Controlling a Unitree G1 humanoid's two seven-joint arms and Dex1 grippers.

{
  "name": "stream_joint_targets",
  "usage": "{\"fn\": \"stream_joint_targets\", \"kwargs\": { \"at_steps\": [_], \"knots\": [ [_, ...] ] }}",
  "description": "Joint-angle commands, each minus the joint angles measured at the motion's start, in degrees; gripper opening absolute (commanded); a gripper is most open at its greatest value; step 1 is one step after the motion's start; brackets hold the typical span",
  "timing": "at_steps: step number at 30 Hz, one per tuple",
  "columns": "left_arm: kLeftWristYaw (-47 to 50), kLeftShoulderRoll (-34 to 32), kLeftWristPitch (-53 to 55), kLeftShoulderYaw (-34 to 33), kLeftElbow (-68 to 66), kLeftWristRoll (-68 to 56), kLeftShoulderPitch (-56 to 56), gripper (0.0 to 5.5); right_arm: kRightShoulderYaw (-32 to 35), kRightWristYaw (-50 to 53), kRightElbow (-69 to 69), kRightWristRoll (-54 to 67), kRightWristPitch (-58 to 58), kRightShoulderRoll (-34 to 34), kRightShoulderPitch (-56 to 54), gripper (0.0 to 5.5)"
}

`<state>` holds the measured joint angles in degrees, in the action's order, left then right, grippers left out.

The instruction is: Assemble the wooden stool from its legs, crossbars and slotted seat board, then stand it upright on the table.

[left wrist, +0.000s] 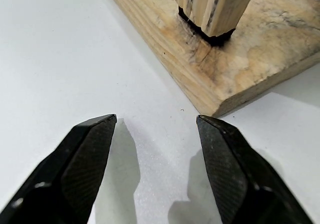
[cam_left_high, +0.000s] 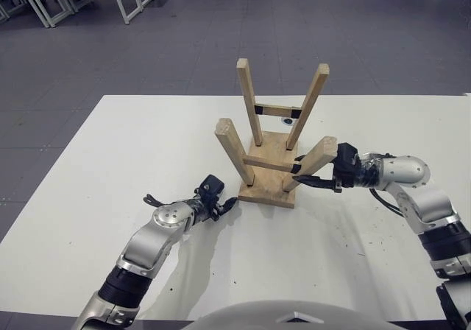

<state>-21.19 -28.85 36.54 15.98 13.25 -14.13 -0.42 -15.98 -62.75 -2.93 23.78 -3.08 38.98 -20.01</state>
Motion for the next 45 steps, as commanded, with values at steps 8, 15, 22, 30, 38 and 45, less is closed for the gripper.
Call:
{"fn": "stream_joint_targets", "kwargs": {
  "at_steps": [8, 15, 22, 30, 38, 45],
  "knots": [
    [-0.6, 2.1, 2.3, -0.4, 0.6, 2.4, 2.1, 2.96, -0.1, -5.2, -0.7, -6.5, -4.6, 2.6, -0.1, 3.96],
    [-9.0, -6.0, 4.5, -2.8, 0.9, 2.0, -0.9, 2.96, 5.8, 0.5, 4.8, -10.0, -4.7, 6.8, 14.8, 4.99],
    [-12.3, -5.4, 19.4, -14.8, 12.8, -11.9, -3.7, 2.96, 19.9, 17.2, 16.8, -8.1, -15.5, 4.2, 30.8, 4.99],
    [-3.6, 1.3, 27.0, -17.4, 21.5, -16.0, -3.4, 2.96, 26.3, 43.4, 37.6, -1.1, -49.3, -10.9, 22.1, 4.99],
    [-1.7, 5.5, 16.2, -3.4, 8.3, -6.5, -8.0, 2.96, 34.9, 55.2, 42.9, 6.2, -58.4, -21.0, 4.1, 4.99],
    [-1.1, 6.2, 9.7, 0.3, 1.7, -0.7, -5.0, 2.96, 34.9, 69.5, 52.6, 18.1, -65.4, -38.8, -7.9, 4.09]
  ]
}}
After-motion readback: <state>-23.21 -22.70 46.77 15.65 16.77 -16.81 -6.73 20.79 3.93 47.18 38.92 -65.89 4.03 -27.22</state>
